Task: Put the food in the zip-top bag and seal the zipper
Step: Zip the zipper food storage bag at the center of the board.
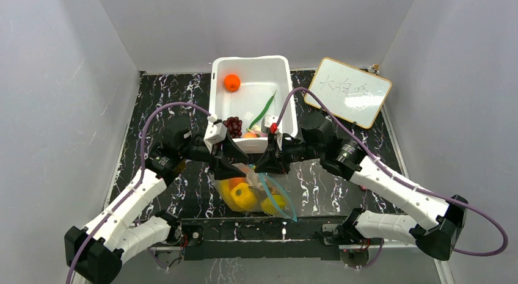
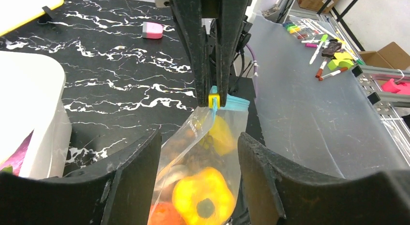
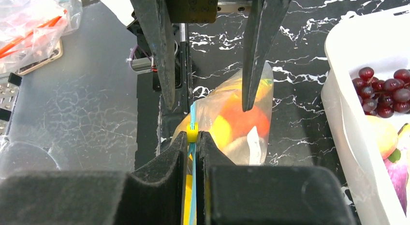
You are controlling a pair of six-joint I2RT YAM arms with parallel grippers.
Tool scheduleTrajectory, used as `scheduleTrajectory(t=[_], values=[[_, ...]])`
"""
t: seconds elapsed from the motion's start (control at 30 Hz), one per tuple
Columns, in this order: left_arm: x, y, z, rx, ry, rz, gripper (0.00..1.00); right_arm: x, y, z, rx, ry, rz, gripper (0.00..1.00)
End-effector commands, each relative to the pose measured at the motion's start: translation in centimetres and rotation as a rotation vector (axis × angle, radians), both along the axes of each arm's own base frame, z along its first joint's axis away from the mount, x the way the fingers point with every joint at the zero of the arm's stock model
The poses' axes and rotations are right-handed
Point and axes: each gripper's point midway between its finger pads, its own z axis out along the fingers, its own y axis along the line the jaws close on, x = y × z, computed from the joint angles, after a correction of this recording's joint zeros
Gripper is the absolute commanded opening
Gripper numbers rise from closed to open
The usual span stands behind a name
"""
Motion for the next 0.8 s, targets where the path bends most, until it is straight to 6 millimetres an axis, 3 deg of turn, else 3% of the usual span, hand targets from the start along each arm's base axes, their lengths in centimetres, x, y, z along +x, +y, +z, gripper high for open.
scheduleTrajectory(t=[0.0,0.17,0.23,0.3,0.37,0.4,0.77], values=[[-0.9,0.0,1.7,-0.048,-0.069,-0.078,0.57,0.3,1.2,4.7,0.124,-0.109,0.049,0.00],[-0.9,-0.3,1.7,-0.063,-0.058,-0.092,0.53,0.6,1.7,4.8,0.124,-0.095,0.055,0.00],[-0.9,-0.4,1.8,-0.068,-0.058,-0.092,0.47,0.6,1.8,4.7,0.120,-0.085,0.054,0.00],[-0.8,-0.4,1.8,-0.067,-0.056,-0.089,0.34,0.6,1.8,4.5,0.118,-0.077,0.053,0.00],[-0.4,-0.5,1.8,-0.061,-0.055,-0.065,0.08,0.7,1.8,4.3,0.113,-0.064,0.048,0.00],[-0.2,-0.5,1.7,-0.058,-0.059,-0.051,0.00,0.7,1.8,4.0,0.106,-0.056,0.039,0.00],[0.9,0.5,3.3,-0.104,-0.171,0.140,0.00,0.8,-0.4,0.2,-0.010,0.010,-0.071,0.00]])
